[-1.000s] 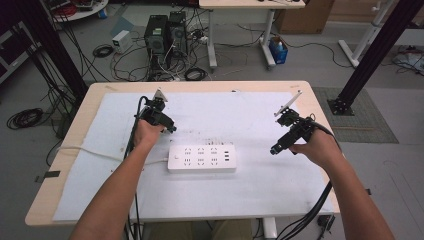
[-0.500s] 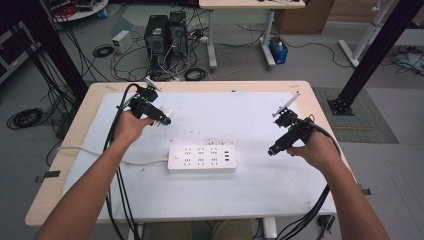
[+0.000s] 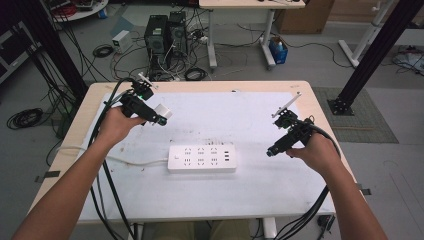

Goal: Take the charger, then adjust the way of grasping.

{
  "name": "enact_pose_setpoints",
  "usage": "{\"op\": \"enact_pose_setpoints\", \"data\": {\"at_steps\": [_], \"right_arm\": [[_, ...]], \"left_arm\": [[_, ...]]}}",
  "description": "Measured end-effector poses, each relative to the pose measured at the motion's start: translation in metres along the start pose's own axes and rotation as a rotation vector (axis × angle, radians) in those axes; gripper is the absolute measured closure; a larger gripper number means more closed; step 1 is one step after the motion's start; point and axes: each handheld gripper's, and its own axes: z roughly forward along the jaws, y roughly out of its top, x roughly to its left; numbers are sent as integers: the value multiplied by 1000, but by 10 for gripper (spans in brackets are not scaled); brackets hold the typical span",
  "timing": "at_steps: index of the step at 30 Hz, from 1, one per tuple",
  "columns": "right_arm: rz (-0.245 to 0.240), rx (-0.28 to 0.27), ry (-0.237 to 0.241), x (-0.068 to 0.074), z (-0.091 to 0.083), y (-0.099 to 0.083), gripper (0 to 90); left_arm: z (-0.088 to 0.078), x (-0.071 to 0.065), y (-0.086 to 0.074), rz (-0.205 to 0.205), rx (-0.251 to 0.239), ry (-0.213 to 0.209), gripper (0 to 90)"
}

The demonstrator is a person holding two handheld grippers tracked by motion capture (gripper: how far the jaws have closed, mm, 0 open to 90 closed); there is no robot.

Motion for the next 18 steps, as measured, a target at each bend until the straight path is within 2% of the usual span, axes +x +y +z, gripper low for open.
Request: {"op": "enact_pose_setpoints", "data": {"at_steps": [2, 5, 9, 14, 18], "right_arm": [[-8, -12, 1, 0, -1, 1, 14], [-5, -16, 2, 1, -2, 3, 14], [-28, -24, -6, 6, -2, 5, 14], [-27, -28, -2, 8, -1, 8, 14], [-17, -26, 2, 11, -1, 8, 14]], "left_arm": [[-4, -4, -2, 29, -4, -20, 422], [-8, -5, -5, 51, -4, -27, 422], [-12, -5, -8, 33, -5, -10, 422], [-16, -6, -8, 54, 6, -14, 423], [-18, -9, -7, 73, 12, -33, 422]]}}
